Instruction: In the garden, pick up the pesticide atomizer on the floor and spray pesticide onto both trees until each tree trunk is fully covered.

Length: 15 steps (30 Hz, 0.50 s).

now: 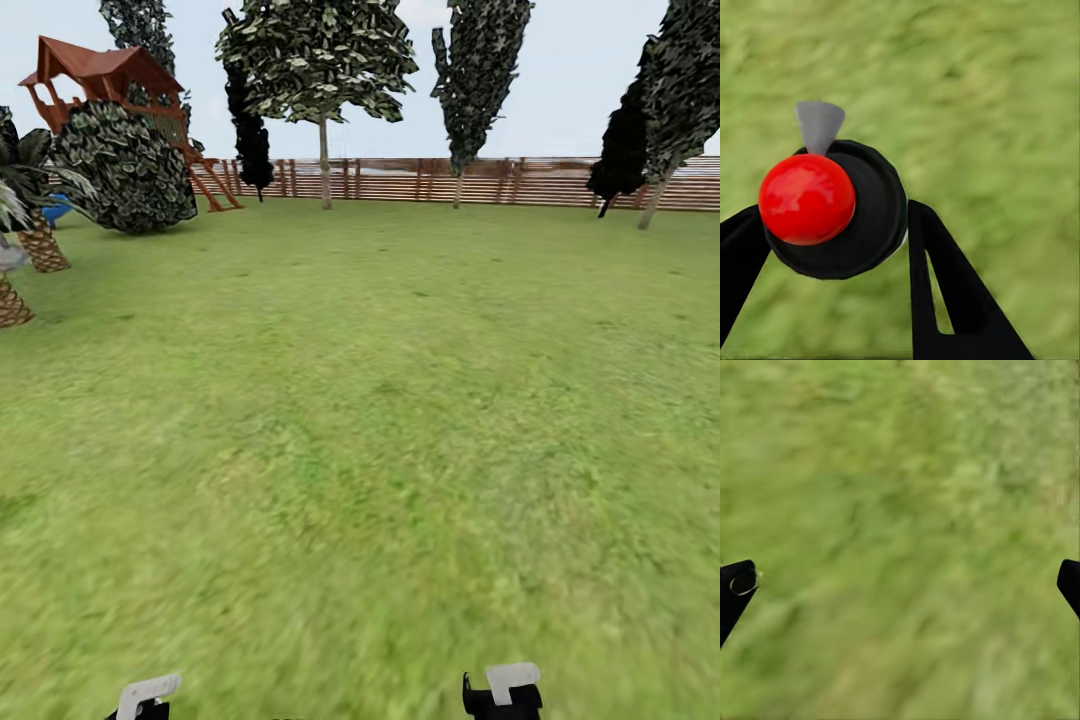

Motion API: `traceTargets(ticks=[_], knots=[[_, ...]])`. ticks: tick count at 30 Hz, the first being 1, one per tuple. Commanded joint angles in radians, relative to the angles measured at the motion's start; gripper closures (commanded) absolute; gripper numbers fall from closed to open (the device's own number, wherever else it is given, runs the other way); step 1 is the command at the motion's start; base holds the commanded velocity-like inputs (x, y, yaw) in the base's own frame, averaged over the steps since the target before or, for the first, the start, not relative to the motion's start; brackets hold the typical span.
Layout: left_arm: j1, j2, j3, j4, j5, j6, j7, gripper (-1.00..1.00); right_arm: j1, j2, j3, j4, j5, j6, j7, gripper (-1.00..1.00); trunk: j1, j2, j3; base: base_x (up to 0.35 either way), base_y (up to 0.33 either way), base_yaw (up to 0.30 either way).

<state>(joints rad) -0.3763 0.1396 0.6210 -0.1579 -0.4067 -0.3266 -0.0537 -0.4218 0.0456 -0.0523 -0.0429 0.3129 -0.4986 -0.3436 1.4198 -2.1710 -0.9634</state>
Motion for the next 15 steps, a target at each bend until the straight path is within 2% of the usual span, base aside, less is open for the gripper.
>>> traceTargets(ticks=[1,7,15], knots=[[0.0,0.0,0.0,0.0,0.0,0.0,0.0,1.0,0.0,0.0,0.0,0.0,0.0,0.0,0.0,-1.0,0.0,0.0,0.0,0.072,0.002,0.283],[0.0,0.0,0.0,0.0,0.0,0.001,0.0,1.0,0.0,0.0,0.0,0.0,0.0,0.0,0.0,-1.0,0.0,0.0,0.0,0.278,0.0,0.277],[0.0,0.0,0.0,-0.001,0.005,0.001,0.0,1.0,0.0,-0.004,0.0,0.001,0.003,0.0,0.003,-1.0,0.0,0.0,0.0,0.337,0.0,0.033]])
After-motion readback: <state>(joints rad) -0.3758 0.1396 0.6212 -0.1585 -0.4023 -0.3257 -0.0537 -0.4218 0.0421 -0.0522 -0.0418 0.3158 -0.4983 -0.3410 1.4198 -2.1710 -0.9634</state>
